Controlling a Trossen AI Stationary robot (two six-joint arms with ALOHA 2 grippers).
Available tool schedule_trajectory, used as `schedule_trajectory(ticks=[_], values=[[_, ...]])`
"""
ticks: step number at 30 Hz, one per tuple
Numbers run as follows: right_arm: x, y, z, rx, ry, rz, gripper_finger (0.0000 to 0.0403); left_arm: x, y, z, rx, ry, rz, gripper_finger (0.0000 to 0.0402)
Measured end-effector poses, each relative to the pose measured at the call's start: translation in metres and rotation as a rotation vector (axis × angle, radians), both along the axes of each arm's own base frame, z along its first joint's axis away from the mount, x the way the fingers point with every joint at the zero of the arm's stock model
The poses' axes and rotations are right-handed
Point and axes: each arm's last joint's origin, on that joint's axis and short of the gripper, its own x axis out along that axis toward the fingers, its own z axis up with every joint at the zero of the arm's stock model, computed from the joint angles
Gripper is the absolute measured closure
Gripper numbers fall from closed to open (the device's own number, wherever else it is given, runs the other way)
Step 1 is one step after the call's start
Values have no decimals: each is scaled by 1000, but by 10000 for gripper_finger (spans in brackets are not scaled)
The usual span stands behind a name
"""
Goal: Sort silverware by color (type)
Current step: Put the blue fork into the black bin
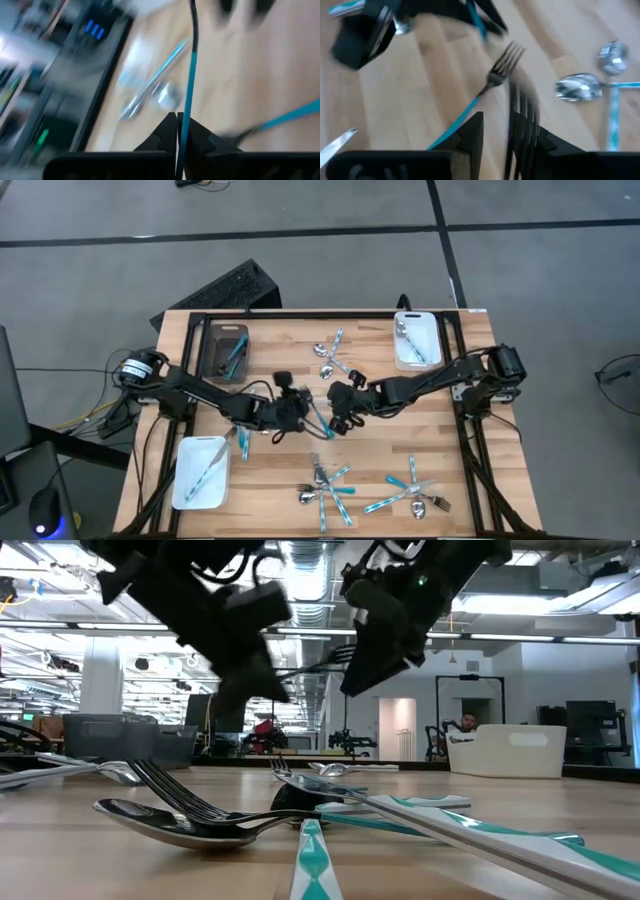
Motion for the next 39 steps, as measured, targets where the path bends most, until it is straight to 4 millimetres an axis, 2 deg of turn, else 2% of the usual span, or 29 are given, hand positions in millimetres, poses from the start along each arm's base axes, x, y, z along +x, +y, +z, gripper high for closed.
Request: schedule_trajectory(ticks=[5,9,12,16,21,25,29,35,39], values=[[-8,9,15,-86,-58,-66,262,-44,18,19,-10,4,301,401],[-11,18,17,-123,-80,-95,256,-85,32,48,-27,-89,495,401],[-12,25,16,-128,-91,-110,255,-111,43,61,-56,-161,604,401],[-16,36,13,-131,-99,-117,255,-138,55,57,-111,-244,701,401],[-24,51,8,-175,-104,-117,255,-165,65,32,-196,-293,818,401],[-30,58,1,-181,-111,-139,255,-180,69,15,-254,-319,905,401],[-35,55,-9,-159,-105,-174,255,-188,73,5,-282,-335,974,401],[-33,53,-9,-131,-124,-199,255,-188,80,1,-304,-320,1011,394],[-33,55,-8,-123,-137,-192,255,-186,84,1,-316,-323,1008,361]])
